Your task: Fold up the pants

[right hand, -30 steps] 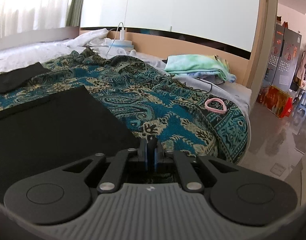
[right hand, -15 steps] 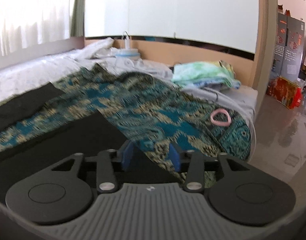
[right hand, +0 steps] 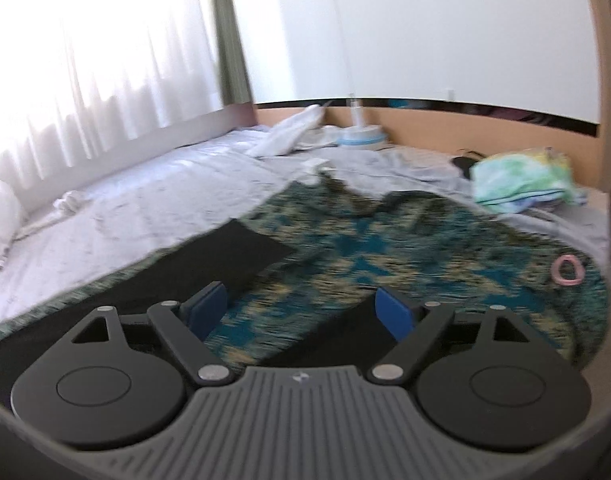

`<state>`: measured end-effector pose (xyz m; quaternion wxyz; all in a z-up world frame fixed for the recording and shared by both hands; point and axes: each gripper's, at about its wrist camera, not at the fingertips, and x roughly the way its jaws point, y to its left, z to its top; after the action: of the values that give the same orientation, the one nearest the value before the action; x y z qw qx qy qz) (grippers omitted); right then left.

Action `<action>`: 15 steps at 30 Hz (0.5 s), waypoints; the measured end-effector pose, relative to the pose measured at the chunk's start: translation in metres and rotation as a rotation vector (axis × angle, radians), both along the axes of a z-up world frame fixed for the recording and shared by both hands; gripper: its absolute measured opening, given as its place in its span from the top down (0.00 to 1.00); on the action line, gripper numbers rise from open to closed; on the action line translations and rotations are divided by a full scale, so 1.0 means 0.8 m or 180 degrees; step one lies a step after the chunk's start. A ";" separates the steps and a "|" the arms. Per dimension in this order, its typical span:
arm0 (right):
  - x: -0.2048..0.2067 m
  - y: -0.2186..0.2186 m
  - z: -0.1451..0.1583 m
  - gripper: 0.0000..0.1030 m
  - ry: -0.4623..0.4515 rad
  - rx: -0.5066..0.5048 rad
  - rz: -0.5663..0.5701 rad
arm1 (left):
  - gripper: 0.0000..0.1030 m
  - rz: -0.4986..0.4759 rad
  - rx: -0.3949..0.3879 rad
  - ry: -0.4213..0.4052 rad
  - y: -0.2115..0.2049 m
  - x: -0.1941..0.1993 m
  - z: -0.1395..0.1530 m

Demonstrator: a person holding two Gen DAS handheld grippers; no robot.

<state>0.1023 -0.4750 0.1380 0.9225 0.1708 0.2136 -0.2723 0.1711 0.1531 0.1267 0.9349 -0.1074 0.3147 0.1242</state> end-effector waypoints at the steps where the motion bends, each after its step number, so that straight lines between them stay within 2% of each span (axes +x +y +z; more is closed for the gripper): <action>1: 0.008 0.008 0.002 0.07 -0.0011 0.0001 0.0025 | 0.00 0.0021 -0.0097 0.0019 0.000 0.013 0.003; 5: 0.052 0.035 0.015 0.01 -0.0016 -0.0038 0.0145 | 0.00 0.0202 -0.0485 0.0073 0.009 0.061 0.006; 8: 0.086 0.050 0.020 0.00 -0.0025 0.0005 0.0199 | 0.00 0.0383 -0.0736 0.0116 0.019 0.101 0.001; 15: 0.188 0.052 0.003 0.00 -0.0082 0.0432 0.0111 | 0.00 0.0848 -0.1174 0.0197 0.043 0.196 -0.035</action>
<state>0.2528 -0.4336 0.1407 0.9161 0.2327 0.2227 -0.2388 0.3283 0.1876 0.0987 0.8647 -0.3131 0.3436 0.1901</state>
